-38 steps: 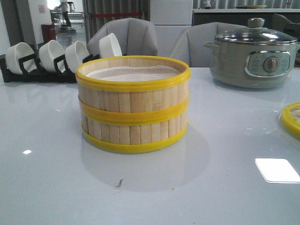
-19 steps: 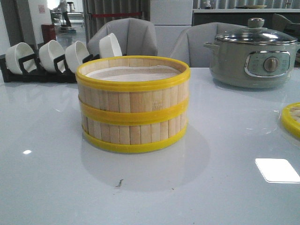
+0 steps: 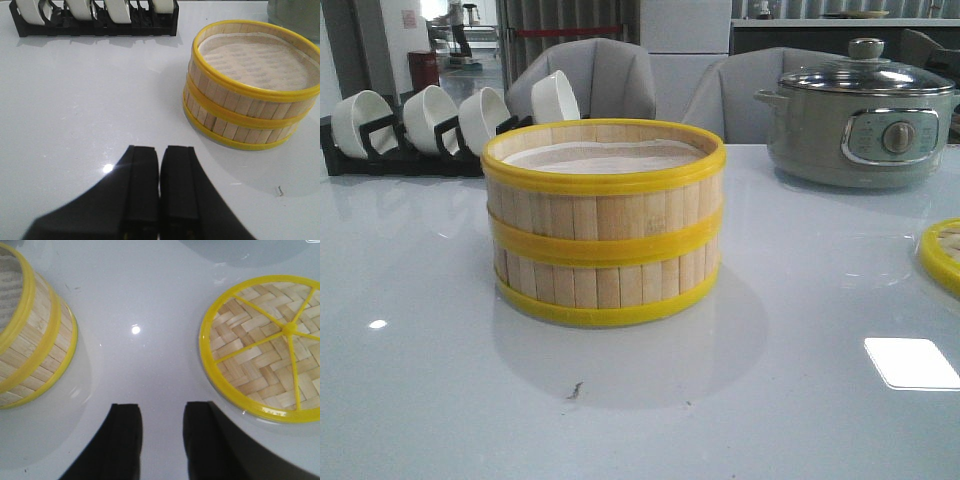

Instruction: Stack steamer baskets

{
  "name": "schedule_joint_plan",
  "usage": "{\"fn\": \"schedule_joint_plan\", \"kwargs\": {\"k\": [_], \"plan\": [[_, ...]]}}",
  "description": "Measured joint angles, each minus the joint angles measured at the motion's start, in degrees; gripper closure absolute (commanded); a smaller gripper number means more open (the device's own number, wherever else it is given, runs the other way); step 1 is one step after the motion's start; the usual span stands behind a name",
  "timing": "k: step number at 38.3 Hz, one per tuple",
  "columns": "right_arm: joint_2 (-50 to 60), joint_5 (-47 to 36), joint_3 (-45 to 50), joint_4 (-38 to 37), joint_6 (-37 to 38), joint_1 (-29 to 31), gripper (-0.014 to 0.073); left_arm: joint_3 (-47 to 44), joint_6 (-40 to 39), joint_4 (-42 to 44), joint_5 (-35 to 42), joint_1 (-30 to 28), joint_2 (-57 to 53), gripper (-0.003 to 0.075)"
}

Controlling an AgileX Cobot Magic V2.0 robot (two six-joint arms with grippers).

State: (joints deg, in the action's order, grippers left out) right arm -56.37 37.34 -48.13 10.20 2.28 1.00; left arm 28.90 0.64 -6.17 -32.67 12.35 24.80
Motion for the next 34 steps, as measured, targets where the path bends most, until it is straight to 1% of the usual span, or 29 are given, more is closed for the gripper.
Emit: {"fn": "schedule_joint_plan", "kwargs": {"k": [9,19,27,30,34], "plan": [[0.0,3.4,0.0,0.0,0.0,0.0,0.0233,0.0,0.0,0.0,0.0,0.0,0.0,0.0637],[-0.9,3.6,0.0,0.0,0.0,0.0,0.0233,0.0,0.0,0.0,0.0,0.0,0.0,0.0637],[-8.1,2.9,-1.2,-1.8,0.0,0.6,0.0233,0.0,0.0,0.0,0.0,0.0,0.0,0.0637],[-11.5,2.9,-2.3,-2.1,0.0,2.1,0.0233,0.0,0.0,0.0,0.0,0.0,0.0,0.0637],[-17.1,2.7,-4.9,-2.3,0.0,6.0,0.0235,0.0,0.0,0.0,0.0,0.0,0.0,0.0637]]}}
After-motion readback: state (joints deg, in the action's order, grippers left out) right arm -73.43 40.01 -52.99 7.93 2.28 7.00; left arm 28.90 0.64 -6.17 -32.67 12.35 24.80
